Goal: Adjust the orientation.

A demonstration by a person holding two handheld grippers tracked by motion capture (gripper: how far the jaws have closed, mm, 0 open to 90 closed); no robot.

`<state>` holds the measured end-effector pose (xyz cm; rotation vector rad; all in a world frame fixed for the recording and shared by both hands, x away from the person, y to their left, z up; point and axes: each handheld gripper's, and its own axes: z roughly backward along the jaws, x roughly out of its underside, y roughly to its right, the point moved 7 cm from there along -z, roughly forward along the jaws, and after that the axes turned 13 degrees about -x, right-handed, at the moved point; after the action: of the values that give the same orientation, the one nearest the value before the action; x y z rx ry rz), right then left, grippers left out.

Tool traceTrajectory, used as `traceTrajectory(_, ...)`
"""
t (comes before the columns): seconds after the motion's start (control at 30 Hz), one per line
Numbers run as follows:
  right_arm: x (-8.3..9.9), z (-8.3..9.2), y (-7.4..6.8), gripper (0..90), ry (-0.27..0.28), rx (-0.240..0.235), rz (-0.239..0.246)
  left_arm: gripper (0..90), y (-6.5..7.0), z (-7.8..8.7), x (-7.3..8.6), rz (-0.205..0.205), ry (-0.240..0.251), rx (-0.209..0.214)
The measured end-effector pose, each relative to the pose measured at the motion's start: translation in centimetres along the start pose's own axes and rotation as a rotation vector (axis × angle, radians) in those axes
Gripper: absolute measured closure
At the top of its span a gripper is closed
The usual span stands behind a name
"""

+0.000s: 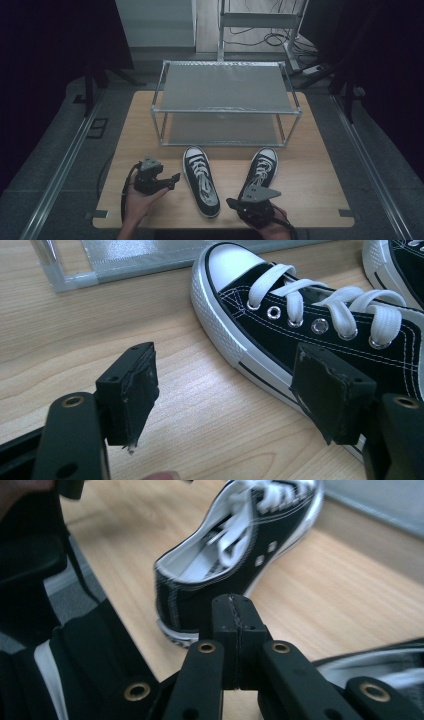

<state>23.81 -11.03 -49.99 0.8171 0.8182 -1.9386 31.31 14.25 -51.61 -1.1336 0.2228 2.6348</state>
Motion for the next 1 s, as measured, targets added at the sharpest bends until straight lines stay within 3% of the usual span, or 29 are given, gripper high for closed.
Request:
traceTrajectory(0.3, 1.3, -3.1, -1.7, 89.9, -0.102, 0.025, 0.058, 25.4, 0.2, 0.0, 0.0, -0.011, -0.001, 0.007)
traceTrajectory(0.47, 1.4, -3.4, -2.0, 89.9, -0.095, 0.046, 0.067, 25.4, 0.4, 0.0, 0.1, -0.016, -0.009, 0.006)
traceTrajectory(0.73, 1.9, -3.4, -0.9, 89.9, -0.099, 0.07, 0.013, 25.4, 0.4, 0.1, 0.0, -0.018, -0.007, 0.009)
traceTrajectory(1.0, 2.0, -5.4, -2.2, 90.0, -0.097, 0.046, 0.027, 25.4, 0.3, 0.4, -0.1, -0.013, -0.002, 0.011)
